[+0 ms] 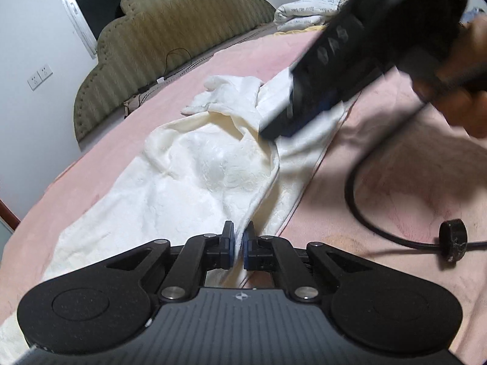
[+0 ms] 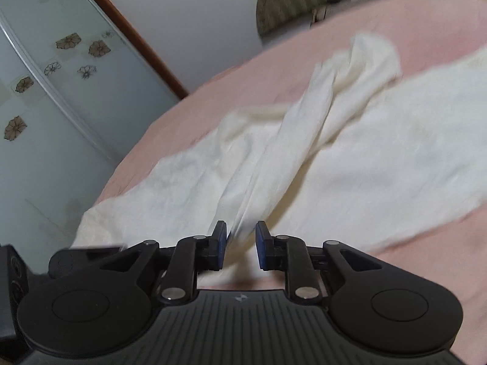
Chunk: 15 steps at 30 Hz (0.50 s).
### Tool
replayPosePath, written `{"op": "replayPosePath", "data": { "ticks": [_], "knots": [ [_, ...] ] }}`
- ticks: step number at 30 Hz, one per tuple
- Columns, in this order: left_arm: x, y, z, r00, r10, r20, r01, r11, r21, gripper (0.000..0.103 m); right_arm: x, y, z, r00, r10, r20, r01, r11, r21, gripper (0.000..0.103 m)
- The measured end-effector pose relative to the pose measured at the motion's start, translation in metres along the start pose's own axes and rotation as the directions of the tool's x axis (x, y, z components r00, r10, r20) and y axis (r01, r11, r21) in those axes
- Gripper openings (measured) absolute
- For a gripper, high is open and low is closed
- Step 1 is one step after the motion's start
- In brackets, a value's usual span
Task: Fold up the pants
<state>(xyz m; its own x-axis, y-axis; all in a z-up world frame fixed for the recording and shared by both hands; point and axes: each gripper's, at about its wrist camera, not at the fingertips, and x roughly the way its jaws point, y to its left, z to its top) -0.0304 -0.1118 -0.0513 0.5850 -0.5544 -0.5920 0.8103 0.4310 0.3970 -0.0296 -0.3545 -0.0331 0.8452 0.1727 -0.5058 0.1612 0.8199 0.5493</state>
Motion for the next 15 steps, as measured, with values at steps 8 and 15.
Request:
{"op": "replayPosePath", "data": {
  "ticks": [8,15],
  "knots": [
    [-0.012,0.034,0.013,0.978,-0.202,0.051,0.208,0.963,-0.172,0.03,-0.015,-0.078,0.029,0.865,-0.49,0.11,0.5,0.86,-0.098,0.042],
    [0.005,0.07,0.029,0.975,-0.164,0.149,0.209,0.906,-0.369,0.06,-0.02,-0.073,0.067,0.862,-0.449,0.237,0.484,0.867,-0.119,0.045]
  ]
}}
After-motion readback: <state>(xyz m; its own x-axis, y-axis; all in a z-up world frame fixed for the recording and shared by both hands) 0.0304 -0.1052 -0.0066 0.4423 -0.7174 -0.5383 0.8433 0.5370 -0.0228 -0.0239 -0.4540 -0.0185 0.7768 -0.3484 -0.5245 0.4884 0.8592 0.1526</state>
